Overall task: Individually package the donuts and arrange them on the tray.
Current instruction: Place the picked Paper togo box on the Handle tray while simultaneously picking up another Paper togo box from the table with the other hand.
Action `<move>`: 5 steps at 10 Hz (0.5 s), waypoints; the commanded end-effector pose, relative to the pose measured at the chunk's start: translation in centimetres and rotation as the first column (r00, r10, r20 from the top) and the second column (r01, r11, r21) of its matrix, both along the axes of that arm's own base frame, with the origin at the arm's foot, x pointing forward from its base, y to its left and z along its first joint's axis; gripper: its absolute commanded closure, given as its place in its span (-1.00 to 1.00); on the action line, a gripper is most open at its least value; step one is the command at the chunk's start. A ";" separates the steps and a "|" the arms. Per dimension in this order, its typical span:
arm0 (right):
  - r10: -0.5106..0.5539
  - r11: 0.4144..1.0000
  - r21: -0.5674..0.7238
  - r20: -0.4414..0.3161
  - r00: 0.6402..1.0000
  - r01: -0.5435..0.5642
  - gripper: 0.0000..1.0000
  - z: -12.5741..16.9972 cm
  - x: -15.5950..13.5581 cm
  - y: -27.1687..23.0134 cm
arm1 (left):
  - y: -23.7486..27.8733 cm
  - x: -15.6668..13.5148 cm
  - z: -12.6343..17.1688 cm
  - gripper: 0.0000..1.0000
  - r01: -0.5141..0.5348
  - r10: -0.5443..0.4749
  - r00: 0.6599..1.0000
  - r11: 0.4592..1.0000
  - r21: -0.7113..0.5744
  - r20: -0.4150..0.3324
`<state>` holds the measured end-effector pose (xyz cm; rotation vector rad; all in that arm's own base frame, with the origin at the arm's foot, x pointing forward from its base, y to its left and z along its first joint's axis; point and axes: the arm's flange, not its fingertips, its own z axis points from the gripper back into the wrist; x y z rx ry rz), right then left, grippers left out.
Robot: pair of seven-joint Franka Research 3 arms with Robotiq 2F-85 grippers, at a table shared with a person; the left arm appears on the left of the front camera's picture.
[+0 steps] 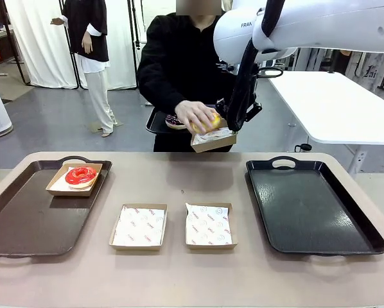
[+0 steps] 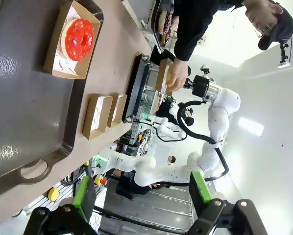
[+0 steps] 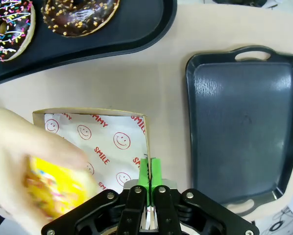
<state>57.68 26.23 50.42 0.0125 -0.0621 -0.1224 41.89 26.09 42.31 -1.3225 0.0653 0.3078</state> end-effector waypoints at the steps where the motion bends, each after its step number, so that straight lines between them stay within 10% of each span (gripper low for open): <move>1: -0.002 1.000 -0.002 0.001 1.000 0.002 1.00 0.0 0.0 -0.1 | 0.2 -0.1 0.0 -1.00 0.012 -0.012 1.000 1.000 0.002 0.017; 5: -0.002 1.000 -0.002 0.001 1.000 0.002 1.00 0.0 0.0 -0.1 | 0.2 -0.1 0.0 -1.00 0.012 -0.012 1.000 1.000 0.002 0.017</move>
